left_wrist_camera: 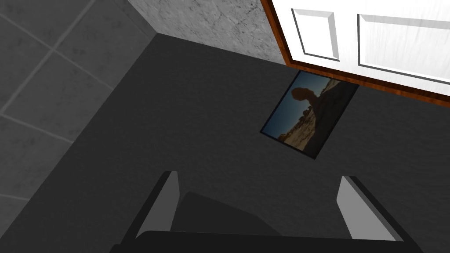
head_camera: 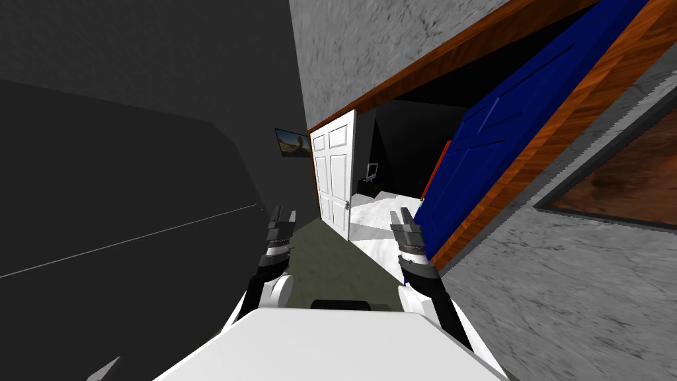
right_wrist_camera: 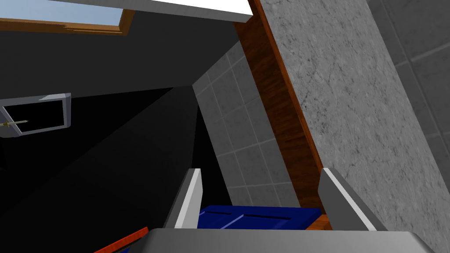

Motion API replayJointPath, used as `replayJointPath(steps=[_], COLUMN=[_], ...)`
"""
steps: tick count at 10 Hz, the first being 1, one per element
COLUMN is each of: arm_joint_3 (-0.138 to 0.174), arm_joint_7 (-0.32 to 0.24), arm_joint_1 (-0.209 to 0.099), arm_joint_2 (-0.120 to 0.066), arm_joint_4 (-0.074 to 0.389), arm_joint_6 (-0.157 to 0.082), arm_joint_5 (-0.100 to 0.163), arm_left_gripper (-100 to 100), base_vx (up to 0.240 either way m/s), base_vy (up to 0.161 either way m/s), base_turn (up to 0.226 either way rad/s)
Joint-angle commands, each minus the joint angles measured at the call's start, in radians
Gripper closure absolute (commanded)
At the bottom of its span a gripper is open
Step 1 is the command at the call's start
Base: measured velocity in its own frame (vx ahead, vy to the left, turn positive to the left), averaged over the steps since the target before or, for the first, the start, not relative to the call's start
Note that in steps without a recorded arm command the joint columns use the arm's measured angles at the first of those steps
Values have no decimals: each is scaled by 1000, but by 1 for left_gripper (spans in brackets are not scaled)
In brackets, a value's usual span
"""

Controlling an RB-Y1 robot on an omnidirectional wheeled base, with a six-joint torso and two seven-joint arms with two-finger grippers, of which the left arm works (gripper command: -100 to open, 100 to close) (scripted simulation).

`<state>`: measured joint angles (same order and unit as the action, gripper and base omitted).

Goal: Push the door open

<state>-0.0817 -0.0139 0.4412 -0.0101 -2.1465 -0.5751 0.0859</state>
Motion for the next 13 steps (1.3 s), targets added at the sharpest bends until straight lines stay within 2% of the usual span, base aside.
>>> replayJointPath(steps=[1, 5, 13], arm_joint_3=[-6, -19, -53], arm_joint_7=[-1, -2, -5], arm_joint_1=[-12, -57, -165], arm_joint_2=[-8, -25, -54], arm_joint_4=[39, 147, 396], arm_joint_6=[-10, -26, -65], arm_joint_5=[1, 4, 12], arm_left_gripper=[-100, -100, -100], base_vx=[68, 83, 91], base_vy=[12, 19, 27], base_turn=[-71, -83, -100])
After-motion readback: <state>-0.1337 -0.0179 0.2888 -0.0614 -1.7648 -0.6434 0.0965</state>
